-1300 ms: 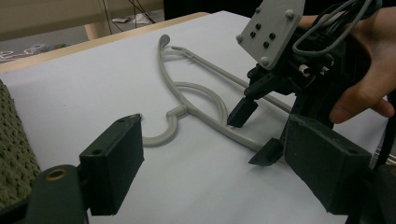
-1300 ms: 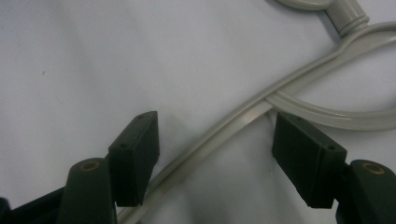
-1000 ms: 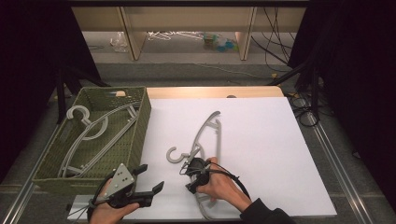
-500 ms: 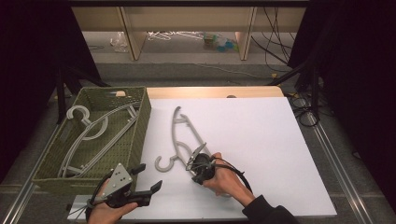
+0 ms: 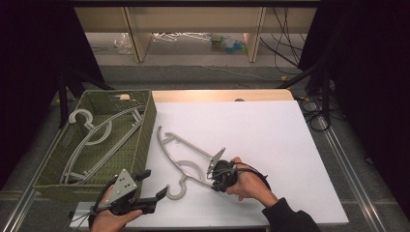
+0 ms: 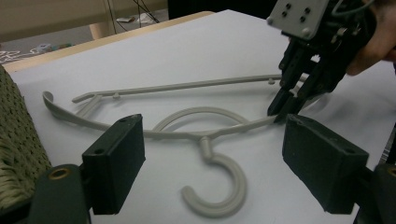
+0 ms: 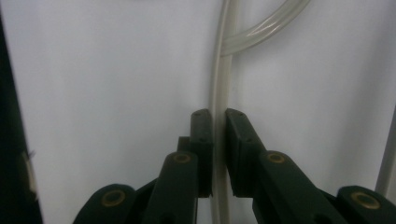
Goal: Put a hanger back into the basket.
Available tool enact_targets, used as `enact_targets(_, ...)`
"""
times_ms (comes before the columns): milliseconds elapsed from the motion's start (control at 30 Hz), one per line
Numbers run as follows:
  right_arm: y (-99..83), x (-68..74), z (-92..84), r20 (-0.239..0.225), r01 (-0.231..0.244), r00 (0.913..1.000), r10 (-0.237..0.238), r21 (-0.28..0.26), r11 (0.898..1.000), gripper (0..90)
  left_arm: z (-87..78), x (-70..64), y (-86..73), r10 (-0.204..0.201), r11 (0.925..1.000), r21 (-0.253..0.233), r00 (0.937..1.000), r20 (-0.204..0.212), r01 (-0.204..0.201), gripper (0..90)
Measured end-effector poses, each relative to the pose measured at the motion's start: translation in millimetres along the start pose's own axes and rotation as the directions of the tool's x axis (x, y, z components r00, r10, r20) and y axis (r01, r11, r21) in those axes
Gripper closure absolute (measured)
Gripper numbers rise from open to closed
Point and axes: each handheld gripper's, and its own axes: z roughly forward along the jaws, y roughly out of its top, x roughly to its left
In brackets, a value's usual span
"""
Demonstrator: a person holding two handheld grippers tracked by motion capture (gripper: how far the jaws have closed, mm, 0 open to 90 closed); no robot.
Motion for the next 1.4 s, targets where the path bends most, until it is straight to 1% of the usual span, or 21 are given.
enact_targets(133,-13.9,-0.4,-16.9,-0.036,0.015,0.9992,-0.016,-0.015,1.000,82.6,4.4,-2.1,-0.9,0.016,0.9997,0.016,0.9999,0.000,-0.016,21.1)
enact_targets(167,-17.2,0.8,-24.0,-0.045,0.029,0.9986,-0.030,-0.023,0.999,82.6,5.0,-1.8,-0.4,0.038,0.9990,0.023,0.9993,-0.001,-0.038,20.9)
enact_targets(200,-18.7,1.6,-26.7,-0.050,0.031,0.9982,-0.032,-0.027,0.999,82.5,6.6,-3.5,-0.9,0.025,0.9993,0.027,0.9997,-0.001,-0.025,20.7)
enact_targets(300,-24.0,5.4,-36.0,-0.062,0.051,0.9967,-0.053,-0.031,0.998,82.4,12.0,-4.9,2.9,0.090,0.9943,0.056,0.9959,0.012,-0.091,20.6)
enact_targets(333,-25.6,7.3,-38.6,-0.065,0.046,0.9967,-0.049,-0.035,0.998,82.4,14.7,-6.1,3.7,0.090,0.9942,0.058,0.9959,0.012,-0.091,20.6)
enact_targets(633,-35.5,21.8,-52.1,-0.110,0.107,0.9876,-0.112,-0.050,0.993,82.3,42.0,-0.2,12.0,0.196,0.9636,0.179,0.9802,0.032,-0.198,28.1)
enact_targets(667,-35.8,23.0,-53.2,-0.112,0.105,0.9877,-0.110,-0.050,0.993,82.3,44.0,-0.3,14.1,0.224,0.9543,0.194,0.9737,0.044,-0.228,29.0)
enact_targets(700,-35.6,24.4,-54.5,-0.114,0.112,0.9865,-0.118,-0.058,0.992,82.3,46.4,-2.4,14.3,0.217,0.9568,0.184,0.9742,0.062,-0.225,30.7)
enact_targets(733,-35.5,25.6,-55.5,-0.117,0.112,0.9861,-0.118,-0.057,0.992,82.3,48.4,-4.5,15.5,0.236,0.9486,0.196,0.9679,0.088,-0.249,30.8)
enact_targets(767,-35.5,26.6,-56.8,-0.117,0.118,0.9853,-0.124,-0.056,0.991,82.2,51.2,-7.2,16.6,0.266,0.9305,0.226,0.9558,0.125,-0.288,31.0)
enact_targets(800,-35.4,27.3,-58.1,-0.119,0.128,0.9837,-0.135,-0.063,0.990,82.2,53.1,-8.3,17.2,0.290,0.9198,0.235,0.9478,0.134,-0.314,31.9)
enact_targets(833,-35.6,28.0,-59.3,-0.122,0.128,0.9834,-0.134,-0.059,0.990,82.2,53.1,-8.3,17.2,0.290,0.9198,0.235,0.9478,0.134,-0.314,33.0)
enact_targets(867,-35.8,28.5,-60.9,-0.120,0.138,0.9822,-0.144,-0.063,0.988,82.2,57.5,-9.3,17.9,0.319,0.9041,0.246,0.9348,0.157,-0.350,36.4)
enact_targets(933,-36.4,29.0,-62.7,-0.127,0.137,0.9815,-0.143,-0.061,0.989,82.2,60.6,-10.5,18.2,0.324,0.8981,0.254,0.9306,0.171,-0.359,37.1)
enact_targets(1000,-37.2,28.9,-63.6,-0.122,0.139,0.9817,-0.146,-0.067,0.988,82.2,63.2,-9.7,18.4,0.342,0.8819,0.273,0.9201,0.191,-0.384,37.2)
enact_targets(1100,-38.4,28.3,-64.5,-0.123,0.136,0.9819,-0.144,-0.068,0.988,82.2,65.8,-7.3,17.1,0.351,0.8676,0.298,0.9148,0.200,-0.398,37.5)
enact_targets(1167,-39.0,28.1,-65.0,-0.123,0.135,0.9821,-0.143,-0.070,0.988,82.2,68.5,-6.6,16.1,0.367,0.8546,0.306,0.9050,0.216,-0.419,38.3)
enact_targets(1200,-39.0,28.0,-65.0,-0.123,0.135,0.9820,-0.143,-0.070,0.988,82.2,70.8,-6.0,15.8,0.384,0.8397,0.317,0.8949,0.227,-0.441,39.0)
enact_targets(1300,-39.6,28.4,-65.6,-0.125,0.137,0.9816,-0.145,-0.067,0.988,82.2,76.2,-5.6,15.1,0.402,0.8184,0.325,0.8762,0.266,-0.474,41.8)
enact_targets(1367,-40.2,28.4,-65.8,-0.127,0.141,0.9806,-0.149,-0.065,0.988,82.2,79.6,-7.4,14.1,0.410,0.8099,0.324,0.8667,0.284,-0.489,44.4)
enact_targets(1400,-40.5,28.3,-65.4,-0.128,0.144,0.9802,-0.151,-0.064,0.987,82.2,80.8,-7.7,14.3,0.421,0.8002,0.325,0.8579,0.294,-0.504,46.7)
